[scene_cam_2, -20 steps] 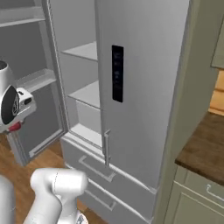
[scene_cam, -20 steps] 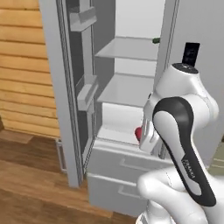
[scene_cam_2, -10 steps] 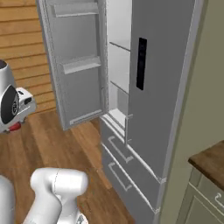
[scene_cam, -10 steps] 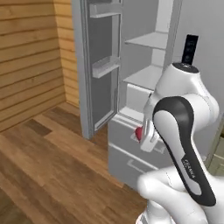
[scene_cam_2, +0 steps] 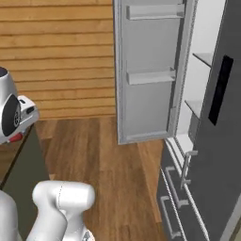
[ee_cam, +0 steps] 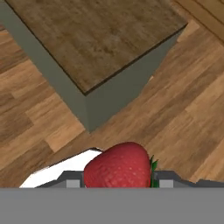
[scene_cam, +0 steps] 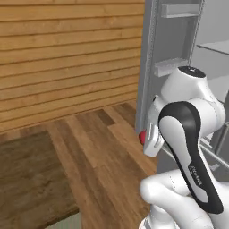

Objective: Take the strawberry from the fridge and place it on top of the pancake, located on the dining counter.

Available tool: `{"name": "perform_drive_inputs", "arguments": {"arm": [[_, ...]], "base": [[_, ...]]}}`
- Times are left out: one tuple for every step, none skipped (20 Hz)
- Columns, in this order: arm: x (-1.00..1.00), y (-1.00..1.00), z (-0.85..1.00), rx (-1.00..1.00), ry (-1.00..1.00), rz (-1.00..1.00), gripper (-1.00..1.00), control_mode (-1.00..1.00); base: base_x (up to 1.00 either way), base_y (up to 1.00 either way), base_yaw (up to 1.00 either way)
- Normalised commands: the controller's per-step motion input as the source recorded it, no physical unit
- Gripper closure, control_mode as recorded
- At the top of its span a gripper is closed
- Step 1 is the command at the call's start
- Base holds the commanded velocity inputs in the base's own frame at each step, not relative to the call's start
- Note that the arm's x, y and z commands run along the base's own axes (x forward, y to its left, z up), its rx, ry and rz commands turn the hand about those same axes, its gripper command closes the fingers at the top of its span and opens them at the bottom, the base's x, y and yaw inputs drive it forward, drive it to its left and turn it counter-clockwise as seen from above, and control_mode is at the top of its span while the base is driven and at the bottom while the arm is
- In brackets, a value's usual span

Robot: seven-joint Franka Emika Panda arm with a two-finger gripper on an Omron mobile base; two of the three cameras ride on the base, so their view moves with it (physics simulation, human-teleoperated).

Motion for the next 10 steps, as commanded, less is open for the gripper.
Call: {"name": "perform_drive_inputs", "arguments": {"arm": [[0.0,0.0,0.0,0.0,0.0,0.0,1.0,1.0],[0.0,0.0,0.0,0.0,0.0,0.0,1.0,1.0],[0.0,0.0,0.0,0.0,0.0,0.0,1.0,1.0],[0.0,0.0,0.0,0.0,0.0,0.0,1.0,1.0],[0.0,0.0,0.0,0.0,0.0,0.0,1.0,1.0],[0.0,0.0,0.0,0.0,0.0,0.0,1.0,1.0],[0.0,0.0,0.0,0.0,0.0,0.0,1.0,1.0],[0.0,0.0,0.0,0.0,0.0,0.0,1.0,1.0],[0.0,0.0,0.0,0.0,0.0,0.0,1.0,1.0],[0.0,0.0,0.0,0.0,0.0,0.0,1.0,1.0]], "base": [[0.76,0.14,0.5],[0.95,0.2,0.39],[1.0,0.07,0.34],[1.0,0.04,0.3],[1.0,0.04,0.23],[1.0,0.0,0.18],[1.0,0.0,0.15],[1.0,0.0,0.13],[1.0,0.0,0.12],[1.0,0.0,0.11]]}}
